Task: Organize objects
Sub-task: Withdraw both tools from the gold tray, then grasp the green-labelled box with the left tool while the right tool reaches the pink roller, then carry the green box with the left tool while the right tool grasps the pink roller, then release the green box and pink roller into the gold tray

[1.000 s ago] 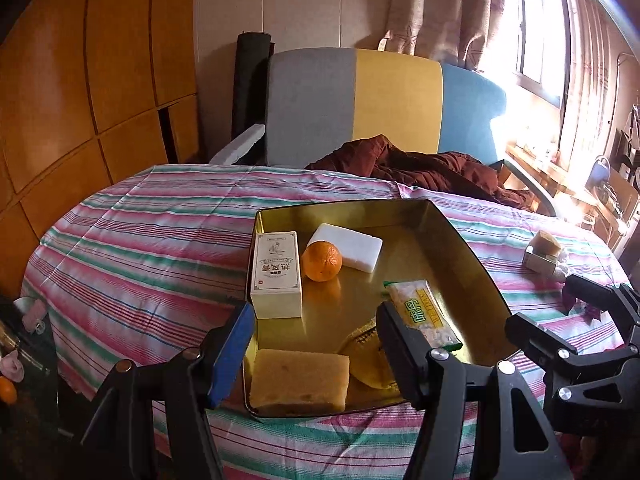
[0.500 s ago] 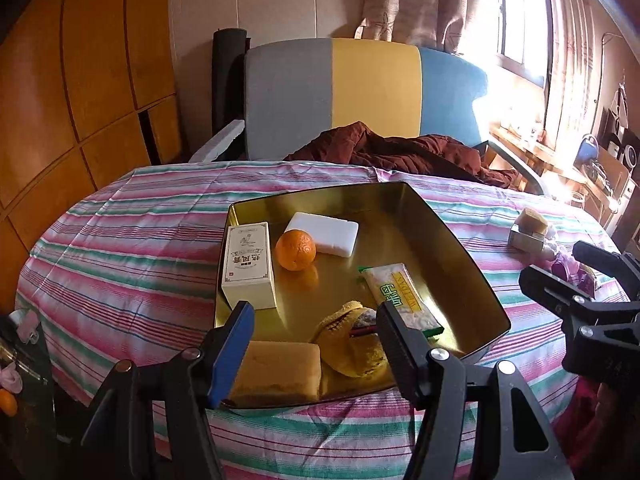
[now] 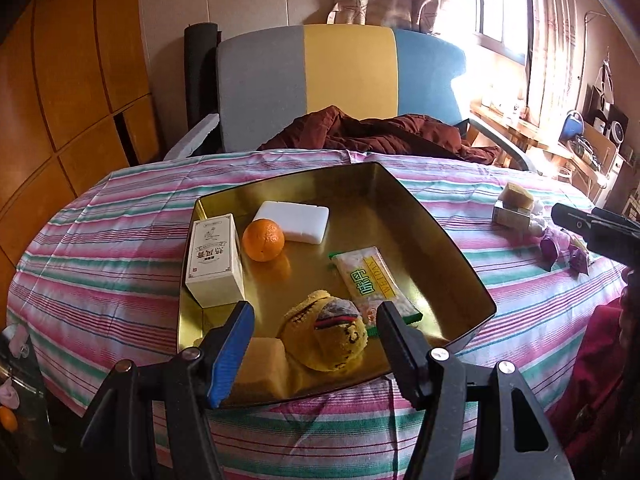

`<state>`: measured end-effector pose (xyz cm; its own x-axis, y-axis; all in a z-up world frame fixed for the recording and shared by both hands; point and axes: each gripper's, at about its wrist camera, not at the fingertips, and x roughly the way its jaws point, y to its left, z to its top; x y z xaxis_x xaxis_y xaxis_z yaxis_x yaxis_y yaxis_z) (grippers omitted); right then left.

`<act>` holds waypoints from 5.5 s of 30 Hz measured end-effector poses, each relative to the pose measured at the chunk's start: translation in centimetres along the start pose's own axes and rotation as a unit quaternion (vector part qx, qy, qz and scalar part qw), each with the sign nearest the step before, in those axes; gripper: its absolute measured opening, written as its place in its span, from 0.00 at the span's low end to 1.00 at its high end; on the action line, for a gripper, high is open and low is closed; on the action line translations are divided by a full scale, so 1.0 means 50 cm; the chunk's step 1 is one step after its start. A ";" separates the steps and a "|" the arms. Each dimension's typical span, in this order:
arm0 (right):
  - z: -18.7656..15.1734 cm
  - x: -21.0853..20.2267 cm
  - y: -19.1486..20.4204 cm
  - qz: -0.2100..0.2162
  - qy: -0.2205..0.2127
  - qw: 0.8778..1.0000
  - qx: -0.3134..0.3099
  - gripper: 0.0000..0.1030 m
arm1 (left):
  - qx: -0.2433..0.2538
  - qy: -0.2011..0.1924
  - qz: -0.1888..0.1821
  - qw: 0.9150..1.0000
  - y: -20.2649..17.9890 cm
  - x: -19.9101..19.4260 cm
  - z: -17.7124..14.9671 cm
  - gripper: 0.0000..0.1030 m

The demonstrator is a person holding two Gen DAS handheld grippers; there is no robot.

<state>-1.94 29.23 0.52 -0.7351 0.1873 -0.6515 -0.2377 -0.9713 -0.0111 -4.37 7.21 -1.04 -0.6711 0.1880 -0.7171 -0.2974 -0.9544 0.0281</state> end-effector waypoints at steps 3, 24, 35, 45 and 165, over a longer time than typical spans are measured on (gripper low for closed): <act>0.007 0.009 -0.054 -0.026 0.004 0.999 0.020 1.00 | 0.005 0.004 -0.024 1.000 -0.007 0.004 0.001 0.62; -0.023 0.063 -0.432 -0.103 0.020 0.949 0.297 1.00 | 0.087 0.025 -0.141 0.986 -0.243 0.060 0.126 0.78; -0.026 0.065 -0.431 -0.066 0.018 0.949 0.307 1.00 | 0.149 0.075 -0.215 0.962 -0.445 0.216 0.208 0.86; -0.025 0.087 -0.424 -0.030 0.040 0.953 0.300 1.00 | 0.163 0.117 -0.256 0.945 -0.538 0.362 0.238 0.97; 0.034 0.186 0.213 0.129 0.130 0.981 -0.062 0.89 | -0.129 0.028 -0.019 0.991 0.180 0.058 0.013 0.82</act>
<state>-12.38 20.88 -4.35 -0.5700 -0.0948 -0.8161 0.0265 -0.9949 0.0971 -9.43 -0.67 -2.42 -0.6218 0.2190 -0.7519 -0.1335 -0.9757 -0.1738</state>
